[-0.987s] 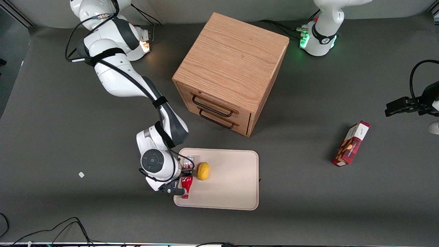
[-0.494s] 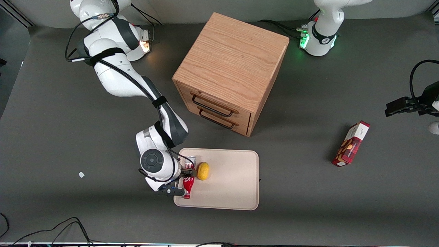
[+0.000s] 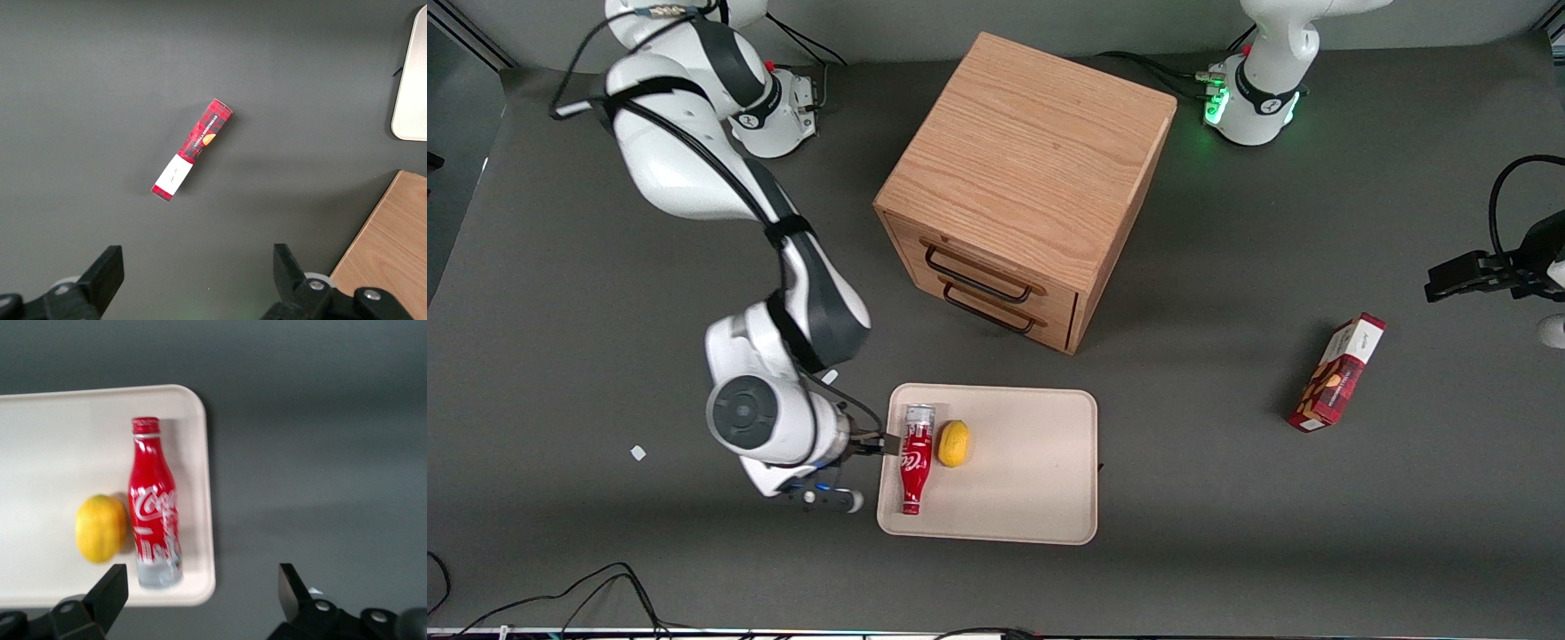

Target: Place coke bottle on tray

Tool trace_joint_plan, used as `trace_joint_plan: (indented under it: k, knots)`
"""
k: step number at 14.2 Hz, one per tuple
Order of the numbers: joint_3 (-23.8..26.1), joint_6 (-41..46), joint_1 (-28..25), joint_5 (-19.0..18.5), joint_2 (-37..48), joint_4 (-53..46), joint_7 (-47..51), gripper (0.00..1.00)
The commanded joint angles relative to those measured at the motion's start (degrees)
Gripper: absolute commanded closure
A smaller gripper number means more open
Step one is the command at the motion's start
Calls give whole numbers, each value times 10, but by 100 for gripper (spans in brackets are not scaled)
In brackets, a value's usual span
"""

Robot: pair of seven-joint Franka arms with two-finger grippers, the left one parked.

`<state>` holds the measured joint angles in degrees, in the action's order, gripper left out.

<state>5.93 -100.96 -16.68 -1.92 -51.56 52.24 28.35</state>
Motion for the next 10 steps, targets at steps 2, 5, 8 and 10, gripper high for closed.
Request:
trace_joint_plan:
  k: [2,5,8,10]
  knots:
    - [39,9,66,17,179,201,-28,0]
    - [47,52,109,17,292,298,-81,0]
    - [48,103,136,15,364,334,-123,0]
    - [48,106,154,15,417,374,-155,0]
